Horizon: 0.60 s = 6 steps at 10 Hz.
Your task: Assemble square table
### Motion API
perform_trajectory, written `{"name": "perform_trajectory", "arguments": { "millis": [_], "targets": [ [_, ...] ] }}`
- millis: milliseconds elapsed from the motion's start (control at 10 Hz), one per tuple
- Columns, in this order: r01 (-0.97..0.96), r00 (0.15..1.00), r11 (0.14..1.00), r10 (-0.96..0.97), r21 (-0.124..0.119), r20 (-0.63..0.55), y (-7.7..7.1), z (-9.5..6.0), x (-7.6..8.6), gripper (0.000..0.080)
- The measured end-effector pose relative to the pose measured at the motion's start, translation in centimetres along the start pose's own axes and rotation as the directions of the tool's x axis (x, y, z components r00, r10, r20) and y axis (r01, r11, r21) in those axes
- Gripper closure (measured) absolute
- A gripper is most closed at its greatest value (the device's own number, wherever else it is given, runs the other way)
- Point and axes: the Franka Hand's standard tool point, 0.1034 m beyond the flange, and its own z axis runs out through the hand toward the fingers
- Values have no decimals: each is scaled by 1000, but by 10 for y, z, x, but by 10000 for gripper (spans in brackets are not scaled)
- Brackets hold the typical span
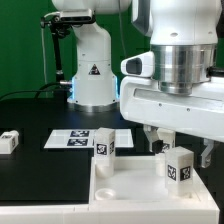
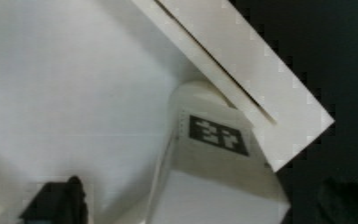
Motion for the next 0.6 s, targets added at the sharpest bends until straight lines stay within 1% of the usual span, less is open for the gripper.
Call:
{"name": "perform_trajectory", "arguments": {
  "millis": [200, 300, 400, 600],
  "targets": [
    [170, 985, 985, -170, 0, 0, 0, 0, 0, 150],
    [303, 953, 953, -303, -11, -5, 0, 0, 0, 150],
    [431, 902, 902, -431, -14, -16, -2, 1, -1, 150],
    [573, 819, 820, -573, -14, -21, -4, 2, -3, 150]
  ]
}}
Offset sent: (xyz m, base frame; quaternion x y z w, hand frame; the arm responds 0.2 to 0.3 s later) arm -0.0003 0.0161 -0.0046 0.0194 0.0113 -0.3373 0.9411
